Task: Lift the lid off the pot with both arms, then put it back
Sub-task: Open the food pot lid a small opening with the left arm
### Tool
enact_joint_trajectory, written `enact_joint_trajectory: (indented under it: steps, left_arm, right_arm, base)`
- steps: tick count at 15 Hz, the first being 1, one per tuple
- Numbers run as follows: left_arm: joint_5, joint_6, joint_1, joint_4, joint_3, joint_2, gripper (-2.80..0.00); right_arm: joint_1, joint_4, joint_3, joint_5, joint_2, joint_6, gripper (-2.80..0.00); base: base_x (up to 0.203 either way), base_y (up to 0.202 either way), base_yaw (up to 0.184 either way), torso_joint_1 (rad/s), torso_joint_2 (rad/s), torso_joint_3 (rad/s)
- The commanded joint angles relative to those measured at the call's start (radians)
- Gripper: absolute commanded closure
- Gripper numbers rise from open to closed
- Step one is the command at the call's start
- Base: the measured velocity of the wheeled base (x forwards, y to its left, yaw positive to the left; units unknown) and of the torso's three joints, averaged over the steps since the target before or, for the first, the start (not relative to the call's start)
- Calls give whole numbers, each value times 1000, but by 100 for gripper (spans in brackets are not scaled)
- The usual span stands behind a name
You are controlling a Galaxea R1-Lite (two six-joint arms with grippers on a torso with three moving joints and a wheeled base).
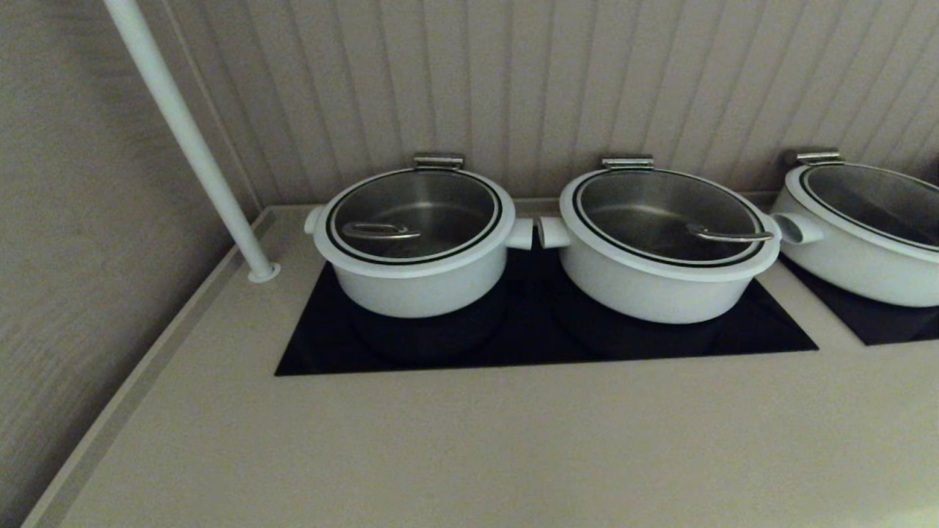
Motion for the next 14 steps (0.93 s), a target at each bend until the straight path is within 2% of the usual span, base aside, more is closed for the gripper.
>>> enact_joint_trajectory:
  steps: [1,4,7,8,10,14]
  left_arm:
    - [-80,-3,0,3,-58,139,0]
    - [-143,2,-1,4,-81,239,0]
    - [-157,26,-16,4,-93,352,0]
    - [-157,50,-34,4,-93,391,0]
    - [-155,141,-98,3,-74,452,0]
    - [-138,169,-222,45,-66,502,0]
  right_arm:
    - [0,0,0,0,1,-1,0]
    - [0,0,0,0,1,-1,0]
    - [0,0,0,0,1,-1,0]
    - [0,0,0,0,1,-1,0]
    - [0,0,0,0,1,-1,0]
    - [0,0,0,0,1,-1,0]
  base:
    - [0,0,0,0,0,0]
    - [0,0,0,0,0,0]
    - [0,0,0,0,0,0]
    - [0,0,0,0,0,0]
    - [0,0,0,0,0,0]
    - [0,0,0,0,0,0]
